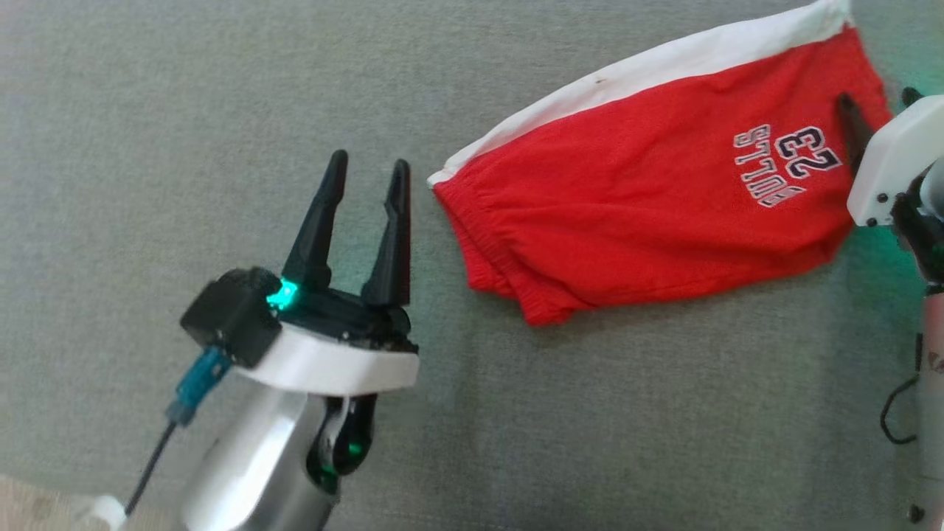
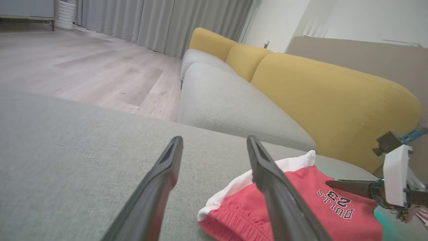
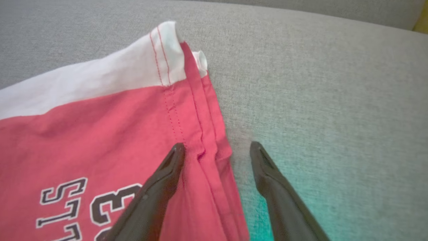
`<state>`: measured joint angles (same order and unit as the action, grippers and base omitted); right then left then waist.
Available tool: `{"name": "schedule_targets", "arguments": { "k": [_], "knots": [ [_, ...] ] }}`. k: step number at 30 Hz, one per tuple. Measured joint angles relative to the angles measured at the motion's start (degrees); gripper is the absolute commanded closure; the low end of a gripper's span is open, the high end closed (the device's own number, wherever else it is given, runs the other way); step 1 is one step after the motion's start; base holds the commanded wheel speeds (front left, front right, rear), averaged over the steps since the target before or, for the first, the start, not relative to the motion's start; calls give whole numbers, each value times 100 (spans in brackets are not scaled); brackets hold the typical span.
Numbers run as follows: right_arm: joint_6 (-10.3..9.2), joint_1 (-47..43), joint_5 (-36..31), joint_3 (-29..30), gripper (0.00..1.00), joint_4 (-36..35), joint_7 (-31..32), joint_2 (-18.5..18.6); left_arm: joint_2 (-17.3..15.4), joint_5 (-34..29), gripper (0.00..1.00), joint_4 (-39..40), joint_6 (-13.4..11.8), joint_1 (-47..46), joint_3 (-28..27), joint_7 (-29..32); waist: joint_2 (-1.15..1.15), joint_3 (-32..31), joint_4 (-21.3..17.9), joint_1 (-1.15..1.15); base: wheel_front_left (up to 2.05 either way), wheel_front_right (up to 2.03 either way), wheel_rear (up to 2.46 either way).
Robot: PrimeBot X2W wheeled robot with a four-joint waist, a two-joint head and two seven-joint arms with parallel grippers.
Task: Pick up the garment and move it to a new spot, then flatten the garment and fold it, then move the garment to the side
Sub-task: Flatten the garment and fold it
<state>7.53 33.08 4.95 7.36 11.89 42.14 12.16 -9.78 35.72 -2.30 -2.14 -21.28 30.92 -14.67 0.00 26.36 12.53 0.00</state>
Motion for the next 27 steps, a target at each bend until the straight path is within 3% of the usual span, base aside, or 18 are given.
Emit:
{"name": "schedule_targets", "arguments": {
  "k": [4,7,8,14,21,27],
  "knots": [
    [0,81,-88,75,0,231,-74,-4,241,-742,0,130,246,300,-183,-4,0,43,155,0,0,0,0],
    [0,201,-82,241,4,472,-149,-134,457,-902,0,125,413,530,-477,-4,0,17,229,0,0,0,0],
    [0,240,9,326,100,566,-211,-240,485,-1022,0,107,475,595,-559,-4,0,-12,236,0,0,0,0],
    [0,199,500,622,100,901,-670,-626,557,-1406,0,-197,698,1035,-966,-3,0,-297,116,1,0,0,0],
    [0,-135,499,1550,100,1024,-993,75,645,-1550,0,-404,821,1648,-1162,-3,0,-818,-54,0,0,0,0],
    [0,-207,624,1328,100,743,-847,200,658,-1666,0,-555,870,2213,-1233,-3,0,-1280,-123,-1,0,0,0]
  ]
}}
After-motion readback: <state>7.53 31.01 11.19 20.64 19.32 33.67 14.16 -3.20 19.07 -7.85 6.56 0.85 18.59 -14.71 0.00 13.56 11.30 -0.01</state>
